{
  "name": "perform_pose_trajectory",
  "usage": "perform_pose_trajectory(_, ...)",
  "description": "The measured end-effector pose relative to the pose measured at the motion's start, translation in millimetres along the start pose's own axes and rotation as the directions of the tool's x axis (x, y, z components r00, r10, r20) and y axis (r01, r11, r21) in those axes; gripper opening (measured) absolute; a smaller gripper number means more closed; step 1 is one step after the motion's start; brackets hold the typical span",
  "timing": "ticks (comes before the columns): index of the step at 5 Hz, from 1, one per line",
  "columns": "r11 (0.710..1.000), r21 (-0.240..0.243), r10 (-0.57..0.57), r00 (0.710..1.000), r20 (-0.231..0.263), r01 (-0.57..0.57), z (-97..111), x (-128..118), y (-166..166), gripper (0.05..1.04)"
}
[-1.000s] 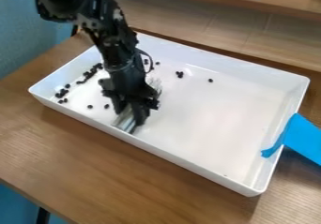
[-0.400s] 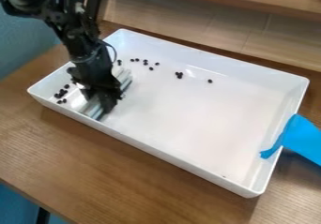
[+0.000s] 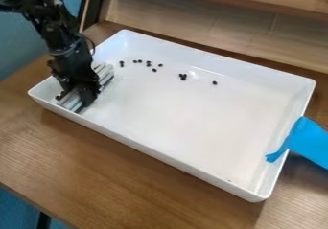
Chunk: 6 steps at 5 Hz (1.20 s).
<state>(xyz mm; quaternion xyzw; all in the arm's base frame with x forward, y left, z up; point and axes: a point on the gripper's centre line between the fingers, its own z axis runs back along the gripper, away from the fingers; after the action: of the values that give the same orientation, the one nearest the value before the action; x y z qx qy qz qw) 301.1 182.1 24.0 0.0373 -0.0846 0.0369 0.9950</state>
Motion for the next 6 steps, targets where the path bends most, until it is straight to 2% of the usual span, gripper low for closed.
perform_pose_trajectory(1,0.999,-0.051,0.008,0.999,-0.045,-0.011,5.0,-10.5,-4.4,0.396)
perform_pose_trajectory(2,0.991,-0.122,0.04,0.996,-0.079,-0.049,18.7,-9.6,-28.6,0.396)
perform_pose_trajectory(3,0.98,-0.194,0.032,0.998,-0.053,-0.042,43.3,8.7,-79.8,0.396)
perform_pose_trajectory(4,0.975,-0.22,0.021,0.999,-0.035,-0.028,58.9,25.9,-122.7,0.396)
perform_pose_trajectory(5,0.974,-0.226,0.008,1.0,-0.01,-0.01,74.5,44.5,-164.0,0.396)
perform_pose_trajectory(6,0.978,-0.207,0.001,1.0,-0.021,-0.005,66.2,58.0,-195.4,0.396)
